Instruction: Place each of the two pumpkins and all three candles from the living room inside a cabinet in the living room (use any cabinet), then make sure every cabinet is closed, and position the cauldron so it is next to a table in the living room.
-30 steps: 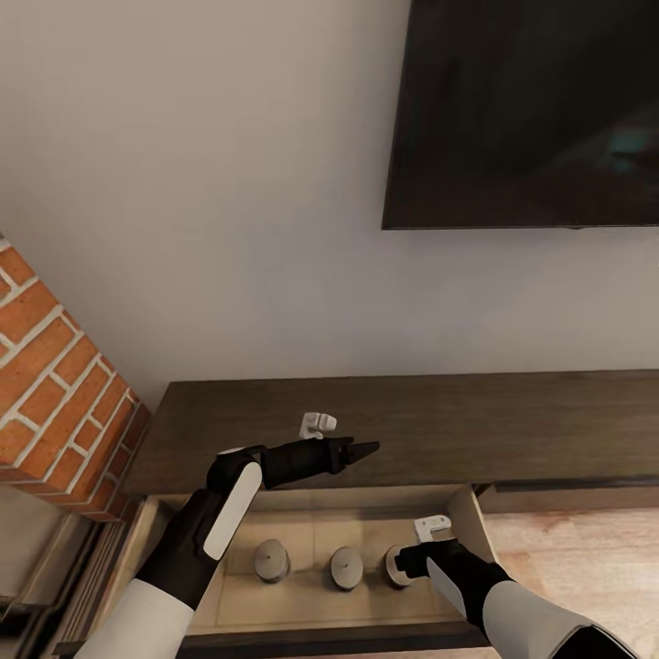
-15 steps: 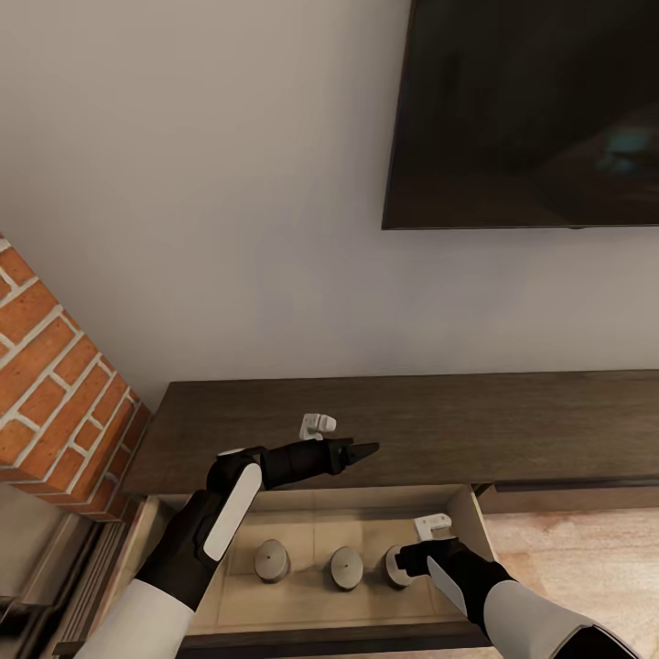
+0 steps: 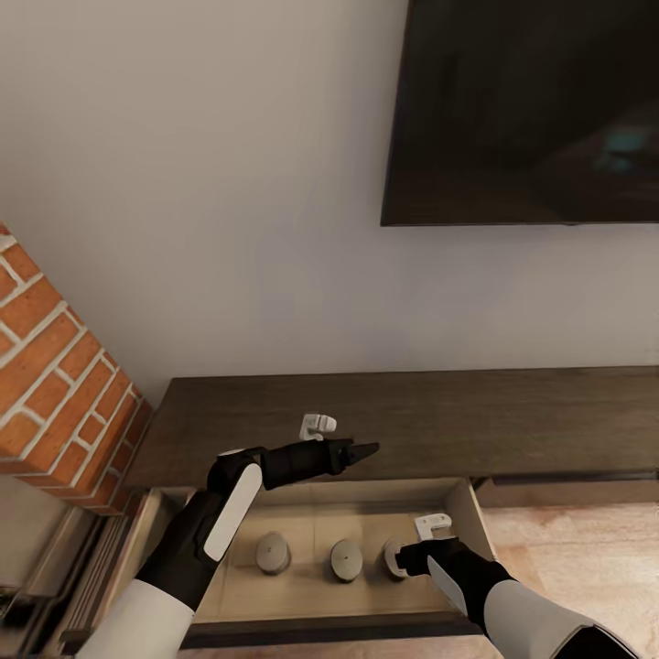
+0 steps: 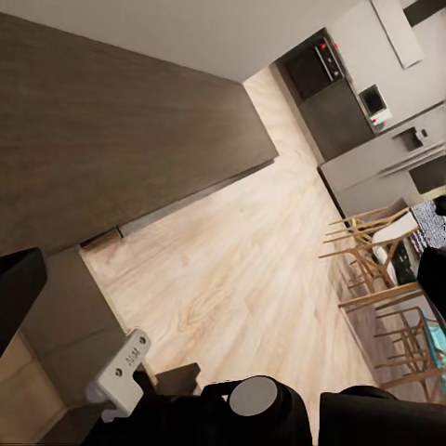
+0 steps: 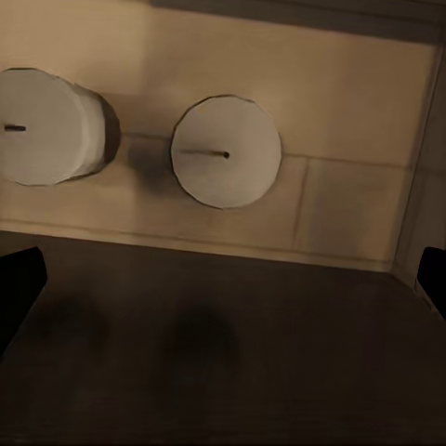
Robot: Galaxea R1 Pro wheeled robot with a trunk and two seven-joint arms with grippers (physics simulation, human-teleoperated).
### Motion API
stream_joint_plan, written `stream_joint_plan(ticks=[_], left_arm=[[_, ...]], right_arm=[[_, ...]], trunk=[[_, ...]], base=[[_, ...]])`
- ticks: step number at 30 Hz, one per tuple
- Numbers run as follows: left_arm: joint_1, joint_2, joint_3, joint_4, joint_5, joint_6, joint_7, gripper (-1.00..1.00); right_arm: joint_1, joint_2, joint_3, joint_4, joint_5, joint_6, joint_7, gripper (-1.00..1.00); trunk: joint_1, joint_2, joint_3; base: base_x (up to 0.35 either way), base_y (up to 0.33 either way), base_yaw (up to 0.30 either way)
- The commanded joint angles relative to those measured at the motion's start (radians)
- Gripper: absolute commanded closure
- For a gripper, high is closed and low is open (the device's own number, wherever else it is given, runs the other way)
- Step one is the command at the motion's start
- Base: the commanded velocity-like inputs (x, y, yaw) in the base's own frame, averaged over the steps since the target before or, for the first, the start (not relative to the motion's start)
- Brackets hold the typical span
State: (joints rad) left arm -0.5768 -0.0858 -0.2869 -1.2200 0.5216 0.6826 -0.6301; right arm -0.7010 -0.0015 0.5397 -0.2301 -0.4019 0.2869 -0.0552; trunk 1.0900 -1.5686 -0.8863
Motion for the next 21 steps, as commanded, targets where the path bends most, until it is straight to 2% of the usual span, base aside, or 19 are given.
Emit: stream_joint_plan(ticks=[1,6,17,21], left_arm=[[0.0,0.0,0.0,0.0,0.0,0.0,0.0,-1.0],[0.0,0.001,0.0,-0.001,0.0,-0.001,0.0,-1.0],[0.0,0.001,0.0,-0.001,0.0,-0.002,0.0,-1.0],[0.0,0.001,0.0,-0.002,0.0,-0.002,0.001,-1.0]], right_arm=[[0.0,0.0,0.0,0.0,0.0,0.0,0.0,-1.0],[0.0,0.0,0.0,-0.001,0.0,0.0,0.001,-1.0],[0.0,0.0,-0.005,-0.006,-0.005,-0.002,0.009,-1.0],[0.0,-0.002,-0.008,-0.023,-0.007,-0.004,0.129,-1.0]], trunk=[[0.0,0.0,0.0],[0.0,0.0,0.0],[0.0,0.0,0.0],[0.0,0.0,0.0]], base=[[-0.275,0.0,0.0],[-0.222,0.0,0.0],[-0.013,0.0,0.0],[0.0,0.0,0.0]])
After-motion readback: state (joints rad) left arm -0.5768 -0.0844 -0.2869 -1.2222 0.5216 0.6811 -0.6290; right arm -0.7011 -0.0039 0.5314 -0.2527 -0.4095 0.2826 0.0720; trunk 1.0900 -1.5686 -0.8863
